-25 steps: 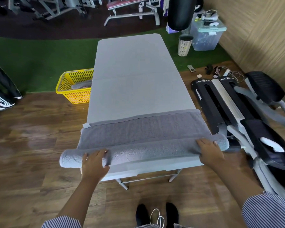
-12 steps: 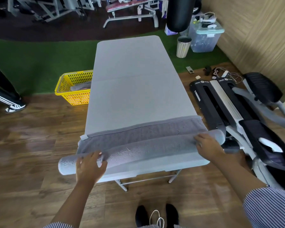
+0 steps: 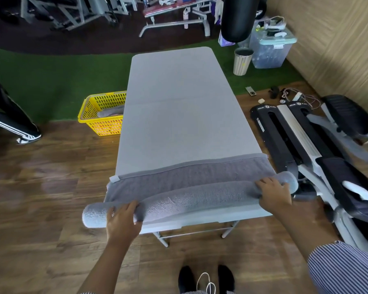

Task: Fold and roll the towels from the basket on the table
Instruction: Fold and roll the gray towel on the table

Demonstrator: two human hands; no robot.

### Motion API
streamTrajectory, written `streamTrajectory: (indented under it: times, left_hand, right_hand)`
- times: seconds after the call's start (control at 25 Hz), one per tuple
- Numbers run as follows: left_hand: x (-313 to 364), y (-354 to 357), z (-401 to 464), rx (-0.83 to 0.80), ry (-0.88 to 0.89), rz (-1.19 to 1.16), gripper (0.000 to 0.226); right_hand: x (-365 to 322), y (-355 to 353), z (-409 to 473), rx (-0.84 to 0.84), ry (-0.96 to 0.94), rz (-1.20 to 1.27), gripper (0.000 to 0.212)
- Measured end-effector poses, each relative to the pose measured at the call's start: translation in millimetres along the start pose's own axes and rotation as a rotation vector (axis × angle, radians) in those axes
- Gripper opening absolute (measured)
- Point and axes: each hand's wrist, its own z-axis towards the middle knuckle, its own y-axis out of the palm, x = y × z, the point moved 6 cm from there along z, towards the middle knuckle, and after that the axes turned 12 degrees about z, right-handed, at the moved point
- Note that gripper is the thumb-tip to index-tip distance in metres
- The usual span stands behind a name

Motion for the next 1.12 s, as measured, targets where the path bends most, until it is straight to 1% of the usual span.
streamTrajectory:
  times: [0.08, 0.12, 0.2, 0.28, 0.32, 0.36, 0.44, 0.6, 0.68, 0.76, 0.96, 1.04, 1.12]
  left_hand:
    - [-9.5, -2.0, 10.1, -0.030, 0.015, -0.008, 0.041]
    - [-12.9, -3.6, 15.8, -0.030, 0.016, -0.010, 0.039]
    - [-15.2, -8.0, 24.4, 0.035, -0.020, -0.008, 0.043]
    - [-9.4, -9.6, 26.9, 0.105, -0.060, 0.000, 0.044]
    - [-5.7, -7.7, 26.0, 0.124, -0.067, 0.007, 0.045]
    - [-3.2, -4.1, 24.2, 0.134, -0.071, 0.009, 0.046]
    - [-1.7, 2.6, 22.2, 0.120, -0.077, -0.012, 0.049]
    - [-0.4, 8.1, 19.4, 0.047, -0.069, 0.028, 0.067]
    - [0.8, 4.5, 21.6, 0.048, -0.028, 0.072, 0.069]
    - [-0.6, -4.9, 26.2, 0.052, -0.010, 0.088, 0.064]
    - [-1.5, -25.8, 39.6, 0.103, 0.030, 0.139, 0.050]
    - [-0.7, -29.3, 44.5, 0.133, 0.013, 0.152, 0.045]
    - [0.1, -27.7, 46.2, 0.144, -0.012, 0.165, 0.039]
  right_hand:
    - [-2.7, -6.8, 5.8, -0.078, 0.002, -0.040, 0.043]
    - [-4.0, -10.4, 8.7, -0.089, 0.006, -0.041, 0.041]
    - [-8.7, -18.0, 12.9, -0.004, 0.005, -0.023, 0.041]
    - [-15.5, -16.4, 13.5, 0.091, -0.016, 0.052, 0.051]
    - [-17.9, -10.6, 13.3, 0.085, -0.018, 0.121, 0.057]
    - [-18.7, -2.8, 12.5, 0.041, -0.006, 0.182, 0.063]
    - [-17.0, 9.9, 10.8, -0.057, 0.012, 0.229, 0.067]
    - [-15.2, 13.2, 7.2, -0.085, 0.002, 0.242, 0.067]
    - [-16.3, 12.2, 7.0, -0.089, -0.009, 0.186, 0.071]
    - [-17.8, 8.4, 8.5, -0.056, -0.019, 0.133, 0.070]
    - [-21.9, -9.0, 18.5, 0.130, -0.068, 0.125, 0.055]
    - [-25.1, -16.4, 21.9, 0.218, -0.084, 0.117, 0.046]
    - [-26.6, -17.0, 26.0, 0.267, -0.093, 0.118, 0.044]
